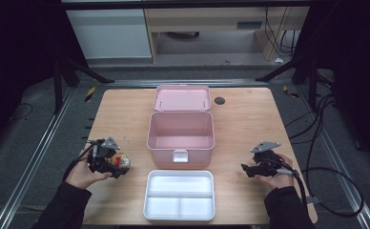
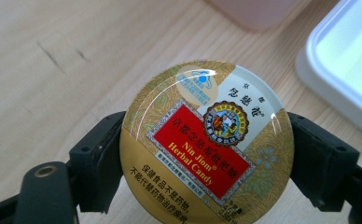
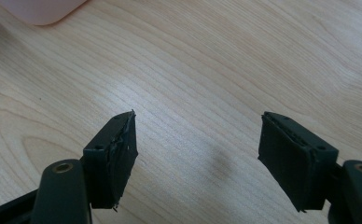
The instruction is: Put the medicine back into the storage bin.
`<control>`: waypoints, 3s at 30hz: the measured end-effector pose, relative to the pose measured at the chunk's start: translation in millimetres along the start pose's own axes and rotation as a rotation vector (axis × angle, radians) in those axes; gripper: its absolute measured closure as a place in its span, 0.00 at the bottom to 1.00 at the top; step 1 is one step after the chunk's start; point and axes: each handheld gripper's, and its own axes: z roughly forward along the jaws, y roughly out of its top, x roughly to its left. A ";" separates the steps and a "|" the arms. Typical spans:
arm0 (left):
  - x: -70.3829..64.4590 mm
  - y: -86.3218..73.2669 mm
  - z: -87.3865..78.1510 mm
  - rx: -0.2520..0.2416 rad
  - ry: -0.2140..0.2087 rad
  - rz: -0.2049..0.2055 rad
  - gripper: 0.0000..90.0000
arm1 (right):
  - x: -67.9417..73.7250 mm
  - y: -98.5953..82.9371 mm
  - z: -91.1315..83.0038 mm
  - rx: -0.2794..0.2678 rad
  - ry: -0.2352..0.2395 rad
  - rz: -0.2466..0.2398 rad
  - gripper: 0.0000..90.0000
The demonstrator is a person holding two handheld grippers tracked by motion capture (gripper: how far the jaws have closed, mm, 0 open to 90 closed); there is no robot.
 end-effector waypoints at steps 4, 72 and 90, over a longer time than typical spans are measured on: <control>-2.3 8.9 -12.7 -0.042 -0.007 0.004 0.22 | -0.5 0.8 -2.1 -0.024 -0.007 0.014 0.31; -53.6 241.1 82.0 0.024 -0.142 0.293 0.22 | -9.0 0.2 -4.1 -0.059 -0.033 0.047 0.30; -59.1 241.0 119.2 0.057 -0.172 0.281 0.22 | -8.3 0.0 -2.6 -0.048 -0.029 0.044 0.29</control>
